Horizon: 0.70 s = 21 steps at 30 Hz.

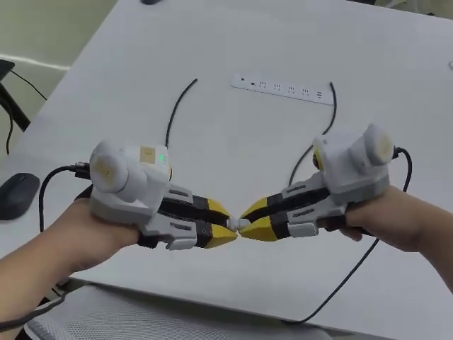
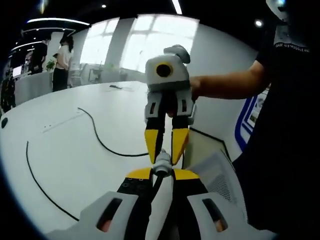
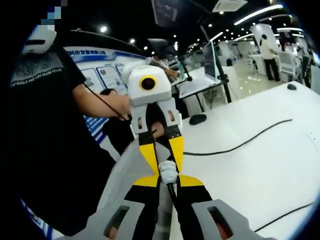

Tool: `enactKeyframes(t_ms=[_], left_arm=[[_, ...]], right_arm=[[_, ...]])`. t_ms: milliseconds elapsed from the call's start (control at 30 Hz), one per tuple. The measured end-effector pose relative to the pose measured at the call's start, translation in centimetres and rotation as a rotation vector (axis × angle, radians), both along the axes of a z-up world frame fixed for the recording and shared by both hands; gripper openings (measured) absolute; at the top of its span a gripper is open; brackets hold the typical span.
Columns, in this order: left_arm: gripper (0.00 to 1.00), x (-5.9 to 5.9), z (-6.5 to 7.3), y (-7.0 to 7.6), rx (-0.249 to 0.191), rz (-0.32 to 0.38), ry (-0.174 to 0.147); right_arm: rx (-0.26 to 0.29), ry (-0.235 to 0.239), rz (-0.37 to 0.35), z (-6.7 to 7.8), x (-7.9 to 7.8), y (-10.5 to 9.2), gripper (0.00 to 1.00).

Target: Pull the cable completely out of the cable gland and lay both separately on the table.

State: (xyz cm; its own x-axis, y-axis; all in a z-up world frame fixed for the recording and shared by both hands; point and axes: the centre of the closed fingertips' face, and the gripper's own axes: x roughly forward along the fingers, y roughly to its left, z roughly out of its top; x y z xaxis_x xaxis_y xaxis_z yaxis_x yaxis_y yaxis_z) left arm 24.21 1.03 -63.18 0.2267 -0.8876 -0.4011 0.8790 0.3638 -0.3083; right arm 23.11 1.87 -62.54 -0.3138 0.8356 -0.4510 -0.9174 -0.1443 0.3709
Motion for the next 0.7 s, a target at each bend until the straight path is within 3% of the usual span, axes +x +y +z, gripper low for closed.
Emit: enactKeyframes(t_ms=[33, 133, 167, 233, 333, 433, 467, 500, 600, 700], left_arm=[[0.14, -0.1, 0.0, 0.0, -0.002, -0.003, 0.0], [0.14, -0.5, 0.1, 0.2, -0.013, -0.005, 0.027], [0.14, -0.6, 0.2, 0.4, -0.019, -0.002, 0.047], [0.14, -0.9, 0.1, 0.6, -0.032, -0.006, 0.09], [0.14, -1.3, 0.1, 0.9, -0.042, 0.001, 0.147], [0.14, -1.4, 0.0, 1.3, -0.039, -0.002, 0.16], [0.14, -1.6, 0.0, 1.5, -0.045, -0.002, 0.194], [0.14, -1.6, 0.0, 1.7, -0.05, 0.001, 0.206], [0.14, -1.8, 0.3, 2.3, -0.057, -0.008, 0.183], [0.14, -1.9, 0.4, 2.6, -0.05, -0.029, 0.15]], right_arm=[[0.001, -0.049, 0.014, 0.0, -0.1, 0.1, 0.07], [0.008, -0.131, 0.029, 0.1, -0.4, 0.3, 0.07], [0.014, -0.188, 0.04, 0.2, -0.5, 0.5, 0.07], [-0.002, -0.244, 0.06, 0.0, -0.7, 0.6, 0.07], [-0.009, -0.384, 0.098, -0.2, -0.8, 1.0, 0.07], [-0.029, -0.493, 0.114, -0.3, -1.0, 1.5, 0.07], [-0.028, -0.527, 0.115, -0.3, -1.2, 1.7, 0.07], [-0.025, -0.539, 0.097, -0.3, -1.2, 2.0, 0.07], [-0.017, -0.529, 0.045, -0.2, -1.1, 2.4, 0.08], [-0.017, -0.481, -0.003, -0.1, -1.0, 2.7, 0.08]])
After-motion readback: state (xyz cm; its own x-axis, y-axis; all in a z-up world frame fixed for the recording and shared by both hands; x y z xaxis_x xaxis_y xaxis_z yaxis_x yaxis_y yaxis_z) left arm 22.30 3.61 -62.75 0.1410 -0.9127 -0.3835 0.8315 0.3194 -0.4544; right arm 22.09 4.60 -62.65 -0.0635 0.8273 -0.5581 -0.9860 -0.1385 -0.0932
